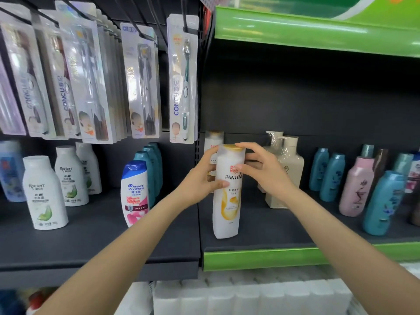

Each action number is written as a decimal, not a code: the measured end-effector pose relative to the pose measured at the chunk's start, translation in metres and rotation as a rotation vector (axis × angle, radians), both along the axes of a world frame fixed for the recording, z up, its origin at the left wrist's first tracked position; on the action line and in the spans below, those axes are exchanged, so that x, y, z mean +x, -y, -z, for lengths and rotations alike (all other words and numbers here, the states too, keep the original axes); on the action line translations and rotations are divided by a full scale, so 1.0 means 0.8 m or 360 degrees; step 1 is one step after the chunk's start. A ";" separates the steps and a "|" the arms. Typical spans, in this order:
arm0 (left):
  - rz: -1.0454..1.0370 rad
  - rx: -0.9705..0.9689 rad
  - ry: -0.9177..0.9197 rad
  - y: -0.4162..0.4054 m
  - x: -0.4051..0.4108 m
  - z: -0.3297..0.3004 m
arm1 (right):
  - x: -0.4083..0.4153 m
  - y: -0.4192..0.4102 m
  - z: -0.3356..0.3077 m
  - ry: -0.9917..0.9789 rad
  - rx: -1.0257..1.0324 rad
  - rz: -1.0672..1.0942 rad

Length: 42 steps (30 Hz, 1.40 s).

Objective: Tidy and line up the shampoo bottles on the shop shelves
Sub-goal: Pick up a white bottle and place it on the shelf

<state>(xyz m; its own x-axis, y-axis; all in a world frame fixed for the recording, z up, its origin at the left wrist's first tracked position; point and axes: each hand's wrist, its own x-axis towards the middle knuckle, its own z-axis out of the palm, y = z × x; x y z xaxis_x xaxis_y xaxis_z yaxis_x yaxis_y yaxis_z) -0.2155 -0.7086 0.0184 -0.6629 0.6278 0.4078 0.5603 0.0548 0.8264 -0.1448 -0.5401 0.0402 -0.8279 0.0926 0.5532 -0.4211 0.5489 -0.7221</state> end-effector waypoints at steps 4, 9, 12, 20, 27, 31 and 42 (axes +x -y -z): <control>-0.0048 -0.0003 -0.0162 0.004 0.001 -0.004 | -0.001 0.004 0.007 -0.0111 0.0001 0.0089; -0.0110 0.0024 -0.0304 0.013 0.004 -0.004 | -0.004 0.013 0.009 -0.0140 0.0136 0.0148; -0.0126 0.0035 -0.0315 0.014 0.003 -0.003 | -0.006 0.013 0.009 -0.0141 0.0167 0.0158; -0.0215 0.0006 -0.0380 0.011 0.005 -0.004 | -0.010 -0.002 0.012 -0.0131 0.0179 0.0007; -0.0468 0.0171 -0.0434 0.001 0.002 -0.034 | -0.056 -0.037 -0.003 -0.0092 -0.0210 -0.0007; -0.0531 0.0131 -0.0505 -0.017 -0.002 -0.057 | -0.114 -0.047 -0.021 -0.0046 0.0031 0.0212; -0.0475 0.0074 0.0067 -0.032 0.001 -0.069 | -0.217 -0.051 -0.049 0.0285 0.0776 0.0163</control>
